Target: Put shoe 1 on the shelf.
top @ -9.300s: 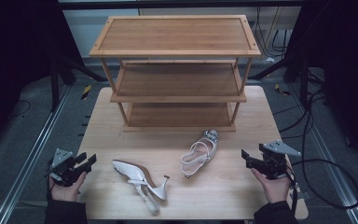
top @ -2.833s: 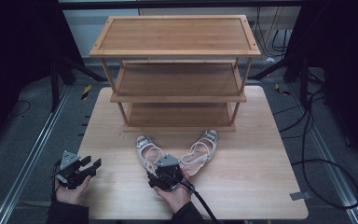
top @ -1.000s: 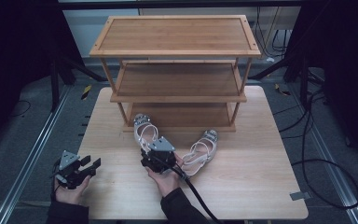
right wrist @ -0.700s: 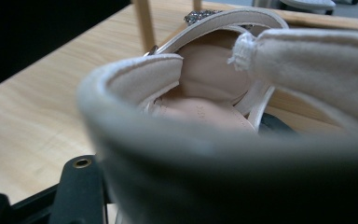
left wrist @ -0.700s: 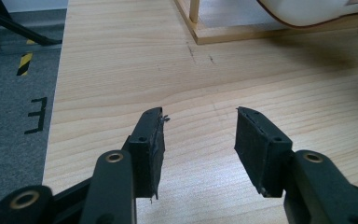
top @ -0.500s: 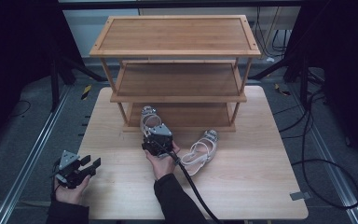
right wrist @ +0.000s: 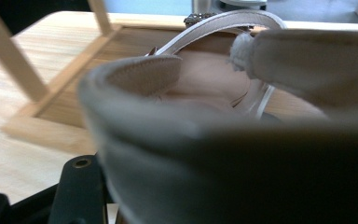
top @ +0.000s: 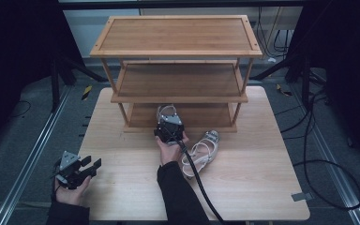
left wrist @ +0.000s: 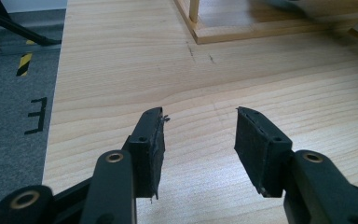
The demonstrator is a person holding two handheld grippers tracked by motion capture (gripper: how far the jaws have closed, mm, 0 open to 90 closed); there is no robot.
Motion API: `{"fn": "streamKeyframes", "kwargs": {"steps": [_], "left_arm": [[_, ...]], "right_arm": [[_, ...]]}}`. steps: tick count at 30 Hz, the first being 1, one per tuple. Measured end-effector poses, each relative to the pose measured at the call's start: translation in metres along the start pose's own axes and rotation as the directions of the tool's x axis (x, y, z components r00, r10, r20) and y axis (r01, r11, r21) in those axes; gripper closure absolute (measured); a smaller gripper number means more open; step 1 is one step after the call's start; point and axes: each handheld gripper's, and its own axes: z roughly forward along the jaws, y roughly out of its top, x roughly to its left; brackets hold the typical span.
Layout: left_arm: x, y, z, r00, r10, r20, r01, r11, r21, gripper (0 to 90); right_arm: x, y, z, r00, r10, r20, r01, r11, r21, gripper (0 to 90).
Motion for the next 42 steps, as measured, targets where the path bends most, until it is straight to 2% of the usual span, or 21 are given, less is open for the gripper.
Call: {"fn": "streamKeyframes", "kwargs": {"steps": [5, 9, 13, 14, 17, 20, 21, 22, 26, 32, 36, 40, 42], "left_arm": [[0.000, 0.000, 0.000, 1.0000, 0.000, -0.002, 0.000, 1.0000, 0.000, 51.1], [0.000, 0.000, 0.000, 1.0000, 0.001, -0.002, -0.001, 1.0000, 0.000, 51.1], [0.000, 0.000, 0.000, 1.0000, 0.000, -0.001, 0.000, 1.0000, 0.001, 51.1], [0.000, 0.000, 0.000, 1.0000, -0.001, -0.001, 0.001, 1.0000, 0.001, 51.1], [0.000, 0.000, 0.000, 1.0000, 0.001, -0.001, -0.001, 1.0000, 0.000, 51.0], [0.000, 0.000, 0.000, 1.0000, 0.002, 0.000, -0.002, 1.0000, 0.001, 51.0], [0.000, 0.000, 0.000, 1.0000, 0.000, 0.001, 0.000, 1.0000, 0.003, 51.0], [0.000, 0.000, 0.000, 1.0000, 0.000, 0.001, 0.000, 1.0000, 0.003, 51.0], [0.000, 0.000, 0.001, 1.0000, -0.001, 0.001, 0.001, 1.0000, 0.004, 51.0], [0.000, 0.000, 0.000, 1.0000, 0.002, 0.002, -0.002, 1.0000, 0.003, 50.9], [0.000, 0.000, 0.000, 1.0000, 0.004, 0.001, -0.004, 1.0000, 0.002, 50.9], [-0.001, 0.000, 0.000, 1.0000, 0.002, 0.000, -0.002, 1.0000, 0.004, 50.9], [-0.001, 0.000, 0.000, 1.0000, 0.007, 0.000, -0.007, 1.0000, 0.004, 51.0]], "right_arm": [[-0.009, -0.001, 0.008, 0.9999, 0.001, 0.017, -0.001, 1.000, 0.005, 37.6], [-0.012, 0.000, 0.012, 0.9997, 0.024, 0.011, -0.024, 1.000, 0.008, 37.6], [-0.013, -0.001, 0.016, 0.9996, 0.006, 0.026, -0.007, 1.000, 0.019, 37.5], [-0.012, -0.002, 0.016, 0.9994, -0.014, 0.032, 0.014, 1.000, 0.016, 37.3], [-0.011, -0.003, 0.017, 0.9988, -0.030, 0.038, 0.029, 0.999, 0.016, 36.8], [-0.011, -0.005, 0.019, 0.9976, -0.058, 0.039, 0.057, 0.998, 0.023, 33.0], [-0.013, -0.007, 0.018, 0.9987, -0.044, 0.024, 0.044, 0.999, 0.027, 26.4], [-0.013, -0.008, 0.017, 0.9994, -0.032, 0.014, 0.032, 0.999, 0.024, 23.2], [-0.013, -0.008, 0.010, 0.9983, -0.053, 0.025, 0.053, 0.999, -0.005, 20.8], [-0.005, -0.012, -0.009, 0.9966, -0.082, -0.012, 0.082, 0.997, 0.006, 18.8], [-0.002, -0.016, -0.021, 0.9935, -0.113, -0.004, 0.114, 0.993, 0.011, 17.2], [-0.004, -0.019, -0.028, 0.9963, -0.085, -0.018, 0.085, 0.996, 0.000, 16.9], [-0.004, -0.023, -0.033, 0.9981, -0.055, -0.030, 0.055, 0.998, 0.008, 16.8]]}}
